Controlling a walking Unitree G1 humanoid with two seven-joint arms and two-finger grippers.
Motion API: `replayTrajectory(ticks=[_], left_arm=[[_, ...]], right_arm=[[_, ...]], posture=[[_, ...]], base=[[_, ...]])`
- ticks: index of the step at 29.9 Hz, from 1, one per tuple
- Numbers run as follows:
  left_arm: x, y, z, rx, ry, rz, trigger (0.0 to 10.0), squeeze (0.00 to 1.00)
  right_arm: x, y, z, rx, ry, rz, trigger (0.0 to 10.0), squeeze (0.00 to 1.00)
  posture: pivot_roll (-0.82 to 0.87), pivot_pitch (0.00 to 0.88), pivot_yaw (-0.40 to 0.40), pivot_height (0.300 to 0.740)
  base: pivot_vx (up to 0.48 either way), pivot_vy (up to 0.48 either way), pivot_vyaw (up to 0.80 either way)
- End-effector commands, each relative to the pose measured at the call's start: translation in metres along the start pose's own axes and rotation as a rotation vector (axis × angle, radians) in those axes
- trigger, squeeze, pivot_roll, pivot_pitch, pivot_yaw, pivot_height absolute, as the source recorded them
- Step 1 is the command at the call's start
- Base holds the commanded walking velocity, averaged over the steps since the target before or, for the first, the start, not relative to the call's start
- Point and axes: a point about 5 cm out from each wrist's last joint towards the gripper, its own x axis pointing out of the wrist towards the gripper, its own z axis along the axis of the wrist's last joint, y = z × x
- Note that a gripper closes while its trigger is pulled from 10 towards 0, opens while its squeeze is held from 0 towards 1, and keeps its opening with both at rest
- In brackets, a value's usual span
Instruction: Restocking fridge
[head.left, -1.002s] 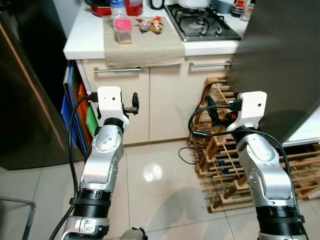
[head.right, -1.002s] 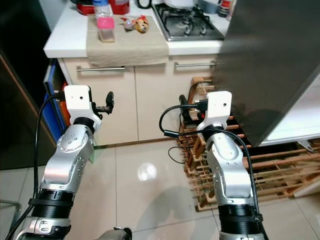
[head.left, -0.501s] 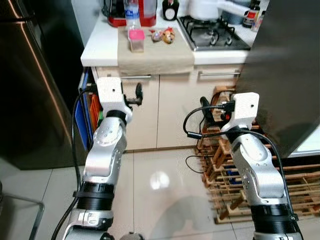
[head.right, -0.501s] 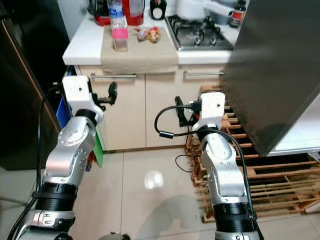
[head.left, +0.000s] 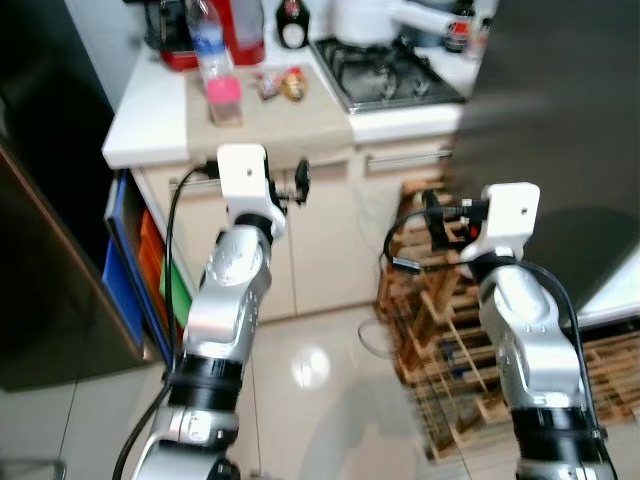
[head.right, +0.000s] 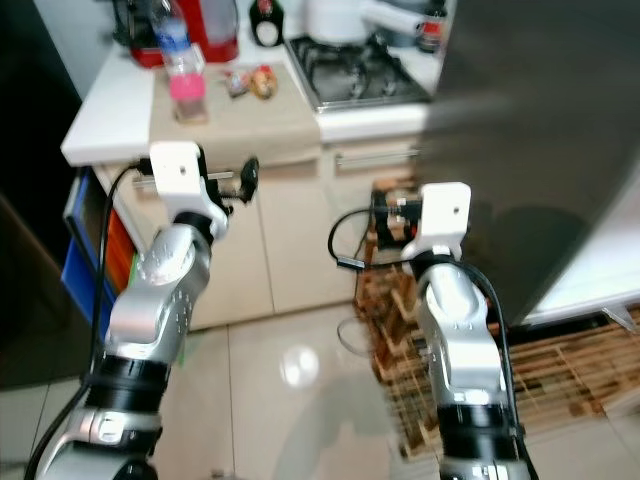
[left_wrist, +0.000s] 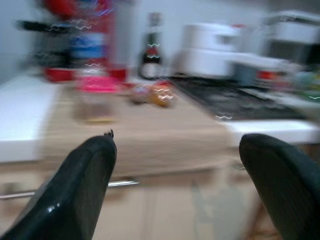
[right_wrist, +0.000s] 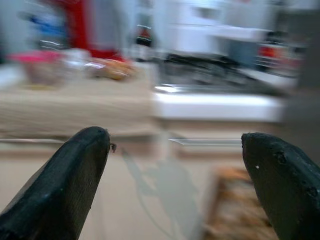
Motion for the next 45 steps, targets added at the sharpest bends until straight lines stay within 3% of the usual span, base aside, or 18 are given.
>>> replayTrajectory(ticks=[1,7,15,35,37,38,39,41,45], left_arm=[[0.0,-0.008,0.001,-0.015,-0.002,-0.023,10.0,0.0],[0.001,-0.008,0.002,-0.019,-0.011,-0.017,10.0,0.0],[0.001,-0.009,0.003,-0.019,-0.017,-0.017,10.0,0.0],[0.013,-0.026,0.023,-0.02,-0.089,-0.105,10.0,0.0],[0.013,-0.036,0.044,0.008,-0.202,-0.172,10.0,0.0],[0.013,-0.036,0.044,0.008,-0.202,-0.172,10.0,0.0],[0.016,-0.047,0.064,0.013,-0.268,-0.208,10.0,0.0],[0.02,-0.055,0.079,-0.018,-0.282,-0.219,10.0,0.0],[0.022,-0.064,0.086,-0.03,-0.279,-0.264,10.0,0.0]], right_arm=[[-0.002,-0.008,0.001,-0.018,-0.003,-0.018,10.0,0.0],[-0.001,-0.007,0.001,-0.019,-0.004,-0.011,10.0,0.0],[0.0,-0.005,0.001,-0.027,-0.007,-0.003,10.0,0.0],[-0.001,-0.01,0.007,-0.052,-0.041,-0.038,10.0,0.0],[-0.001,-0.01,0.007,-0.054,-0.043,-0.037,10.0,0.0],[-0.001,-0.01,0.007,-0.054,-0.043,-0.037,10.0,0.0],[-0.001,-0.01,0.007,-0.055,-0.045,-0.036,10.0,0.0],[-0.002,-0.009,0.007,-0.057,-0.047,-0.034,10.0,0.0],[-0.002,-0.008,0.008,-0.06,-0.054,-0.038,10.0,0.0]], posture=[[-0.04,0.0,-0.001,0.74],[-0.04,0.0,0.0,0.74],[-0.04,0.0,-0.002,0.74],[-0.05,0.0,-0.001,0.74],[-0.05,0.0,-0.002,0.74],[-0.05,0.0,-0.002,0.74],[-0.05,0.0,-0.002,0.74],[-0.05,0.0,0.0,0.74],[-0.05,0.0,0.005,0.74]], base=[[0.48,0.0,0.0],[0.48,0.0,0.0],[0.48,0.0,0.68],[0.48,0.0,-0.2],[0.472,0.0,0.0],[0.472,0.0,0.0],[0.0,0.0,0.0],[0.0,0.0,0.0],[0.0,0.0,0.0]])
